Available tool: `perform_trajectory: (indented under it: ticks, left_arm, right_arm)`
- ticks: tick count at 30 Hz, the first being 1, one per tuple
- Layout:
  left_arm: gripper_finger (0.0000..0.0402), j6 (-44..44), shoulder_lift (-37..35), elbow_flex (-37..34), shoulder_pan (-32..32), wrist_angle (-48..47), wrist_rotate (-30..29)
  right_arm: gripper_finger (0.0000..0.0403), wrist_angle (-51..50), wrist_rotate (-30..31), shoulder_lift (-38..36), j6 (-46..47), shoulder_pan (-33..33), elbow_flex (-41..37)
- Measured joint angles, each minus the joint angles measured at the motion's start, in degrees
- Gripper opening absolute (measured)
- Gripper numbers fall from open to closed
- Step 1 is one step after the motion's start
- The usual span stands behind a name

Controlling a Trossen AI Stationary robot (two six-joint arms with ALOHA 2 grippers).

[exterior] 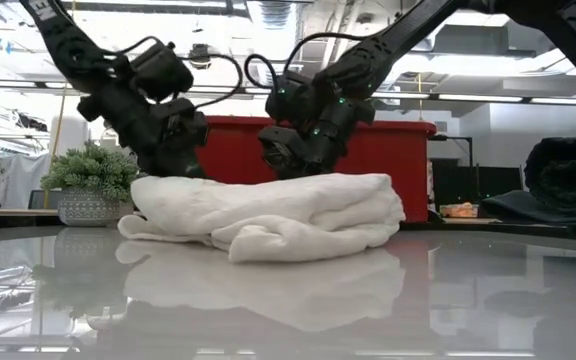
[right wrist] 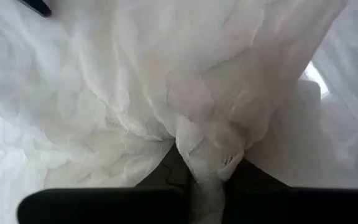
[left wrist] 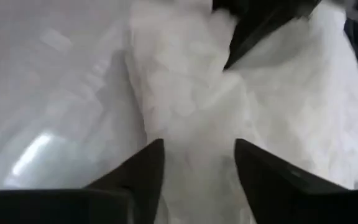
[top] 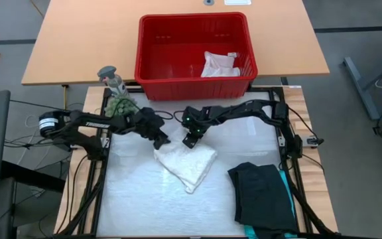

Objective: Fold Laundry from Bin
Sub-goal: Stack the white t-shirt on top of the black shorts

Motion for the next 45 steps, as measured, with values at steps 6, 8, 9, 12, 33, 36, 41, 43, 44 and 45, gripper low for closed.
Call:
perform_trajectory:
  ticks: [6, 8, 9, 12, 33, 36, 41, 43, 44, 45]
  left_arm:
    - [0.0255, 1.14, 4.69, -0.02, 1.2, 1.43, 3.75]
    - [0.026, 0.89, 7.08, -0.02, 1.2, 2.74, 6.31]
    - [0.0262, 0.63, 8.54, -0.02, 1.19, 3.9, 7.68]
    - [0.0263, -1.55, 12.65, 0.07, 1.28, 8.02, 10.53]
    - [0.0076, -3.12, 16.0, 0.09, -0.22, 15.82, 16.13]
    - [0.0019, -3.97, 16.02, 0.09, -0.28, 15.85, 15.37]
    - [0.0012, -6.82, 16.02, 0.18, -0.46, 15.02, 11.12]
    - [0.001, -8.11, 16.04, 0.18, -0.53, 13.44, 9.04]
    - [0.0008, -8.58, 16.03, 0.23, -0.53, 12.9, 8.31]
    - [0.0007, -8.71, 16.01, 0.25, -0.53, 12.38, 7.67]
  right_arm:
    - [0.0063, -0.2, 1.24, 0.0, -3.98, 2.15, 0.0]
    - [0.0063, -0.16, 1.37, 0.0, -4.96, 2.87, 0.0]
    - [0.0063, -0.16, 1.77, 0.0, -5.24, 3.22, 0.0]
    - [0.0063, -0.52, 2.57, 0.0, -6.19, 4.1, 0.57]
    - [0.0114, -1.27, 5.98, -0.11, -6.18, 5.17, 4.94]
    - [0.0196, -4.59, 6.36, -0.59, -1.21, 3.06, 6.06]
    - [0.0317, -13.57, 3.5, -0.61, 4.64, -1.56, 10.3]
    - [0.0343, -18.57, 3.27, -1.3, 6.67, -2.17, 11.79]
    - [0.035, -21.28, 3.98, -2.1, 6.82, -2.11, 12.13]
    - [0.0354, -23.25, 5.96, -3.1, 6.83, -1.66, 12.4]
